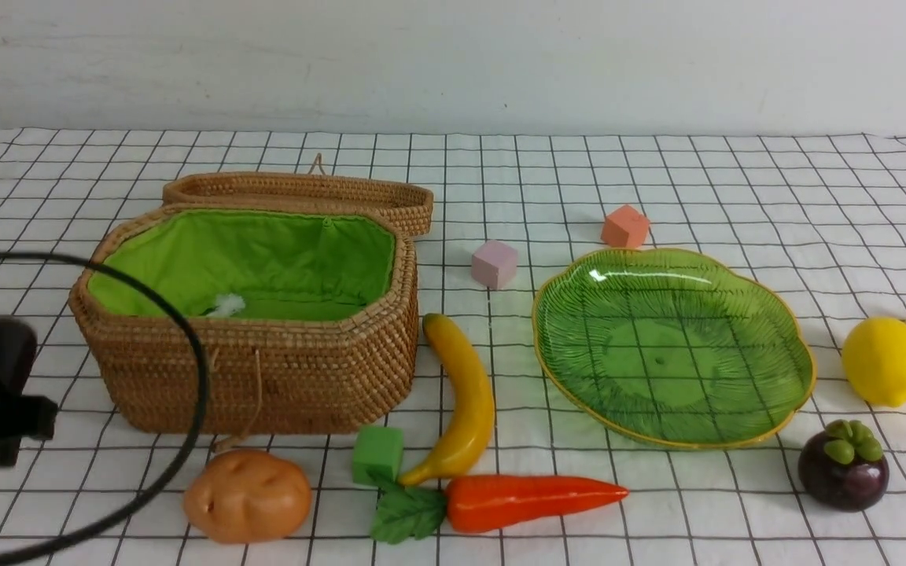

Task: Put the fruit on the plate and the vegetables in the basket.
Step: Use the left arm to grab an eggplant and put it into the left basket

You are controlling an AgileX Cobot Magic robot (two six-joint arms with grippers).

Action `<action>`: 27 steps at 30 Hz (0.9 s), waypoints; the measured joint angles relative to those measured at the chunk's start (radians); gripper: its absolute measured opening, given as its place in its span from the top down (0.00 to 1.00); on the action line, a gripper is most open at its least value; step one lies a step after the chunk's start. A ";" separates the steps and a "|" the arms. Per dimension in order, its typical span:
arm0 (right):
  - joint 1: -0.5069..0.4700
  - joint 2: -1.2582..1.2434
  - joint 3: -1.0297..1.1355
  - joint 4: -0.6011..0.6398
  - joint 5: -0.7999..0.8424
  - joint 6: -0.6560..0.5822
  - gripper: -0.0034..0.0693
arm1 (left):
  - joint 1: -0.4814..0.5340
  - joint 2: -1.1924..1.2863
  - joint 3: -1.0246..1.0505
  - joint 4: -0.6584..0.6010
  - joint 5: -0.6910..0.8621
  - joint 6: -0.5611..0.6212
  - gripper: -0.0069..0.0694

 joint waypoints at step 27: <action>0.000 0.000 0.000 0.000 -0.037 0.000 0.73 | 0.000 0.514 -0.466 -0.499 -0.246 1.575 0.27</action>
